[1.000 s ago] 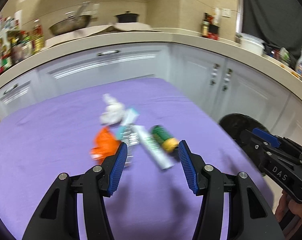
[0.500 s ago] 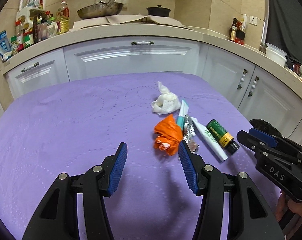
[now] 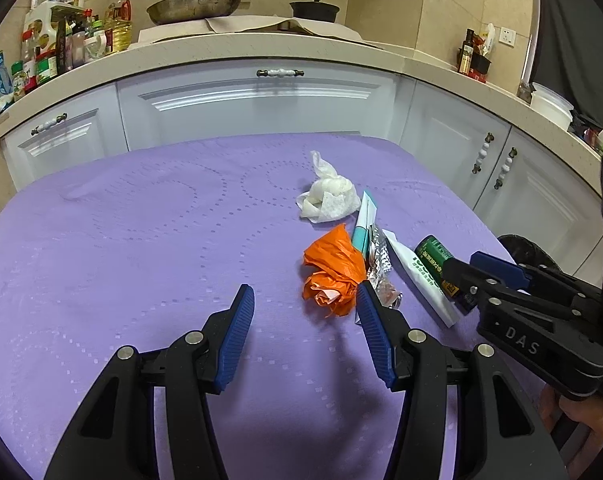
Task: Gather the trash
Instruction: 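Grasp the orange plastic bag with the left gripper while the right grasps the green-yellow bottle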
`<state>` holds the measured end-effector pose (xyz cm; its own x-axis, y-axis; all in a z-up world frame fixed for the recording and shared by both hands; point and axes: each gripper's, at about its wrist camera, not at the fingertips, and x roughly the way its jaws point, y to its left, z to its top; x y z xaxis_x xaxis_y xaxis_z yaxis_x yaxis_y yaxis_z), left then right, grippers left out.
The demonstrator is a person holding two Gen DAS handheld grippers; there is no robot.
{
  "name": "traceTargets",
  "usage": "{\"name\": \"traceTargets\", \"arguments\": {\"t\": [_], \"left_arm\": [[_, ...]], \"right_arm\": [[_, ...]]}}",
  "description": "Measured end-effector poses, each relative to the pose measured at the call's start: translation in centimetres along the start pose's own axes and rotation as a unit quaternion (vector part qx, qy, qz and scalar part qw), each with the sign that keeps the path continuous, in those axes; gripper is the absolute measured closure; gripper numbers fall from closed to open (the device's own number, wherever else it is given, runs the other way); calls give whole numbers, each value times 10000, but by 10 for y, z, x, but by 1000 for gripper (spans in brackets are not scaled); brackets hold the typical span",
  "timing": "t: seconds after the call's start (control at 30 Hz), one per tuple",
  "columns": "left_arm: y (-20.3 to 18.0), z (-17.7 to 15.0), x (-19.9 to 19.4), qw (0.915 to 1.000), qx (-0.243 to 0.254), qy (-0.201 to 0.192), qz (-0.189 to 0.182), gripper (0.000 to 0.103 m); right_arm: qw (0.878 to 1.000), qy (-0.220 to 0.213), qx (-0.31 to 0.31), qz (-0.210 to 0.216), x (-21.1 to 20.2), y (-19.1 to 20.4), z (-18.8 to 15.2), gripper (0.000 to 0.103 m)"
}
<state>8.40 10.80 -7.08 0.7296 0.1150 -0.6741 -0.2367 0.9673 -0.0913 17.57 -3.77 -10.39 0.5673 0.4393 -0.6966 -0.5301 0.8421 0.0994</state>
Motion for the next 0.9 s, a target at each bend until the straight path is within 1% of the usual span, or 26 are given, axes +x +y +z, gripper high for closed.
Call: {"name": "traceTargets", "arguments": {"t": [0.1,0.13,0.17,0.5,0.53,0.57,0.63,0.73,0.9], "left_arm": [[-2,1,3,10000,12,28,-26,50],[-2,1,4,10000,17,35,-32,50],[-2,1,5,10000,23,40,-37,50],[-7,6,24,9995,-3,288,-144,50],[-7,7,26,9994,-21,306,-160,54],[-8,7,27,9993,-21,332,-186,62],[-8,7,28,9991,14,356,-233,70],[-9,5,26,9991,61,333,-256,72],[-7,3,18,9995,104,213,-188,73]], "right_arm": [[9998,195,21,55,8,-2,0,69],[9997,224,18,78,9,-1,0,75],[9996,259,-6,113,11,0,-1,78],[9999,142,-27,90,1,-3,-4,79],[9999,127,-15,90,0,-4,-4,79],[9999,113,-1,90,-1,-5,-5,79],[9999,87,15,83,-4,-6,-5,79],[10000,40,47,72,-8,-10,-8,79],[9999,-67,87,53,-16,-12,-11,79]]}}
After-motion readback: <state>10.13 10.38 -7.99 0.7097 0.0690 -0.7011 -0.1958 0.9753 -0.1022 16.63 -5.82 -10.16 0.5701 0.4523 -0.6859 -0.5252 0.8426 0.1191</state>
